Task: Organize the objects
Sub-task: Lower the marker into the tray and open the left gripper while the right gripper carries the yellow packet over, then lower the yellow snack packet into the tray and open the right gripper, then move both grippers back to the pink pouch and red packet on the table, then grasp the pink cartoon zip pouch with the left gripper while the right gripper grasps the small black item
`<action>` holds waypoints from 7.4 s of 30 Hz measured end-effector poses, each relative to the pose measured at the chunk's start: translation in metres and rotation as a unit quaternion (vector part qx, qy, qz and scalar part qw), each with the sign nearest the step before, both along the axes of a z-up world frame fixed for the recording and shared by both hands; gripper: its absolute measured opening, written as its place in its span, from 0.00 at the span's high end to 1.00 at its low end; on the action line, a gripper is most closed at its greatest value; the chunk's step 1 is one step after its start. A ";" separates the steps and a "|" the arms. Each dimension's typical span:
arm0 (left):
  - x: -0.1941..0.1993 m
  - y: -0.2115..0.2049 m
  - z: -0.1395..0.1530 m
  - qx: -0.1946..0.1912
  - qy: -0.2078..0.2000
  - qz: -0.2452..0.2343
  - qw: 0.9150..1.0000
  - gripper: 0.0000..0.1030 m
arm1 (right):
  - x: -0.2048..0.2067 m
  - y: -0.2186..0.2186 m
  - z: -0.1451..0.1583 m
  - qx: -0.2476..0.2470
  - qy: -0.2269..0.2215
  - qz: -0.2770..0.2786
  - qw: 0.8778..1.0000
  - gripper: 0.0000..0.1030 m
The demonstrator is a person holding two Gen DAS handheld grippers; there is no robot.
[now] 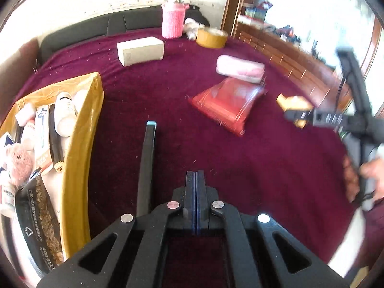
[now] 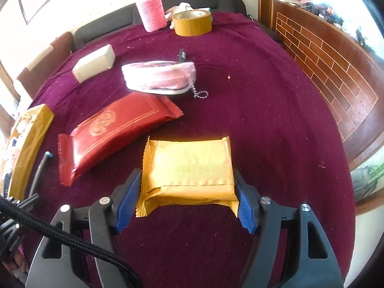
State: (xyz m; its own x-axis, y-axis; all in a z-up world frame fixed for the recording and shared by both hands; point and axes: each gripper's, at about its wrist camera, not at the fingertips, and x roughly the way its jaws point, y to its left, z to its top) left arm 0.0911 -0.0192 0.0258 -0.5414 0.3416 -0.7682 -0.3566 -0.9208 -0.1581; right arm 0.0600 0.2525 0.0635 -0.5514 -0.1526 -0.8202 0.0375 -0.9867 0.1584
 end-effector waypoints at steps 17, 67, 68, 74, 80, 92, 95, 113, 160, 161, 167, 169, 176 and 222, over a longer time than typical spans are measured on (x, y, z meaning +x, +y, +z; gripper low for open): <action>-0.011 -0.001 -0.003 -0.059 0.001 0.024 0.998 0.50 | 0.017 -0.044 0.020 -0.031 0.017 0.055 0.998 0.32; 0.017 -0.226 0.002 0.048 -0.043 0.205 0.977 0.88 | 0.021 -0.347 0.022 0.104 -0.008 0.412 0.905 0.31; 0.019 -0.227 0.005 0.047 -0.040 0.204 0.977 0.87 | 0.020 -0.350 0.020 0.112 -0.011 0.421 0.900 0.31; 0.037 -0.235 0.027 0.042 0.001 0.211 0.977 0.55 | 0.021 -0.369 0.010 0.144 -0.028 0.476 0.867 0.31; 0.040 -0.246 0.025 0.057 -0.004 0.219 0.974 0.53 | -0.003 -0.371 0.005 0.167 -0.042 0.464 0.869 0.29; 0.041 -0.242 0.021 0.066 -0.013 0.228 0.971 0.47 | -0.004 -0.336 0.033 0.081 -0.041 0.426 0.900 0.28; 0.042 -0.237 0.021 0.062 -0.011 0.234 0.970 0.47 | -0.009 -0.333 0.029 0.032 -0.059 0.418 0.906 0.28; 0.048 -0.230 0.027 0.047 0.002 0.247 0.968 0.47 | -0.004 -0.302 0.072 0.009 0.042 0.323 0.945 0.25; 0.029 -0.123 0.033 -0.090 0.007 0.208 0.974 0.47 | 0.018 -0.198 0.037 -0.020 0.070 0.199 0.977 0.22; 0.028 -0.120 0.034 -0.090 0.007 0.204 0.975 0.47 | 0.015 -0.187 0.037 -0.025 0.070 0.186 0.980 0.22; 0.020 -0.096 0.036 -0.081 0.002 0.173 0.982 0.47 | -0.006 -0.119 0.034 -0.063 0.058 0.101 0.991 0.22; 0.016 -0.086 0.037 -0.076 0.001 0.160 0.984 0.47 | -0.011 -0.097 0.033 -0.068 0.057 0.072 0.993 0.22; -0.002 -0.049 0.033 -0.062 -0.016 0.117 0.991 0.47 | -0.023 -0.028 0.023 -0.083 0.046 -0.016 0.995 0.22; -0.127 0.004 0.038 0.070 -0.043 0.111 0.990 0.47 | -0.224 -0.030 -0.010 0.075 -0.018 -0.021 0.997 0.55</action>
State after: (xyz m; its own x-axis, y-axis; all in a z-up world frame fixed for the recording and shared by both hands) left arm -0.0360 -0.0148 0.0634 -0.5499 0.3274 -0.7684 -0.1267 -0.9420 -0.3108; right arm -0.1637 0.2224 0.0531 -0.5253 -0.0052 -0.8509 -0.0064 -0.9999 0.0100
